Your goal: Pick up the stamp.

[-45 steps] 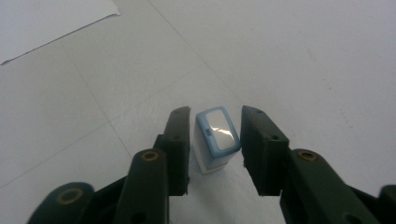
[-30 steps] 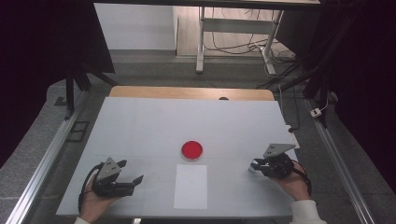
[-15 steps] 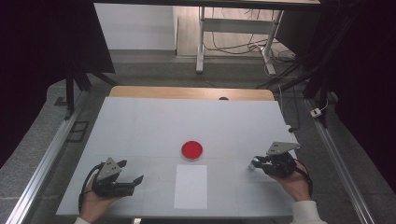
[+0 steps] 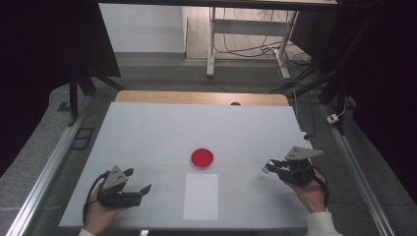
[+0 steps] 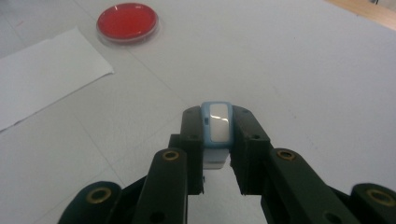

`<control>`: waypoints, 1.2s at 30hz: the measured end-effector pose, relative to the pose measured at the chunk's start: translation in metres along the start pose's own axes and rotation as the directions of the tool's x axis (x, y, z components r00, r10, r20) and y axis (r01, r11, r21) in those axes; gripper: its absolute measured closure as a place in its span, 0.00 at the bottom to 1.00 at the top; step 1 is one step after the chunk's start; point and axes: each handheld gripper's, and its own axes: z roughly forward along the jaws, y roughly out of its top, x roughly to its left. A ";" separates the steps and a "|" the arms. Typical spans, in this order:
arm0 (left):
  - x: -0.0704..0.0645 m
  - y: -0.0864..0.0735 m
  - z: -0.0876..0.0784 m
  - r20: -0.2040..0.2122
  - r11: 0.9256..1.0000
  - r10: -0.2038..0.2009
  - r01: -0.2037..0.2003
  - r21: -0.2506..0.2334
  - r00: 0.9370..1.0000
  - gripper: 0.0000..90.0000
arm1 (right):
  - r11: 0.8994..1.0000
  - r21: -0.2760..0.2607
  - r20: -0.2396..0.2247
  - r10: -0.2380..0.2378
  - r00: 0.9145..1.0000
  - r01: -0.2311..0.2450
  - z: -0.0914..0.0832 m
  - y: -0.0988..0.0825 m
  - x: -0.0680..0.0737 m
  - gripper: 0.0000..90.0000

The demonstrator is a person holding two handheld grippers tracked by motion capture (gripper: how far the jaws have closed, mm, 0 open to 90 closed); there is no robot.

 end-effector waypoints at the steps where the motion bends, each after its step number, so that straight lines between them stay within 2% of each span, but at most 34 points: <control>1: 0.000 0.000 0.000 -0.002 1.000 0.001 -0.001 0.002 1.000 0.17 | 1.000 -0.013 0.001 0.005 1.000 -0.005 -0.001 0.001 0.000 0.84; 9: 0.000 0.000 0.000 -0.002 1.000 0.000 0.000 0.001 1.000 0.17 | 0.997 -0.072 -0.013 0.030 0.999 -0.031 -0.004 0.005 0.003 0.84; 18: -0.001 0.001 0.001 -0.002 1.000 0.002 -0.002 0.000 1.000 0.17 | 0.992 -0.119 -0.033 0.027 0.999 -0.030 -0.004 0.010 0.010 0.84; 32: -0.002 0.001 0.001 -0.003 1.000 0.004 -0.004 0.001 1.000 0.17 | 0.988 -0.150 -0.052 0.022 0.998 -0.030 -0.001 0.019 0.021 0.84; 35: -0.002 0.001 0.001 -0.002 1.000 0.006 -0.006 0.002 1.000 0.17 | 0.988 -0.150 -0.042 0.021 0.999 -0.027 0.000 0.021 0.024 0.84; 36: -0.002 0.001 0.001 -0.002 1.000 0.006 -0.006 0.002 1.000 0.17 | 0.986 -0.161 -0.054 0.027 0.998 -0.035 0.001 0.021 0.024 0.84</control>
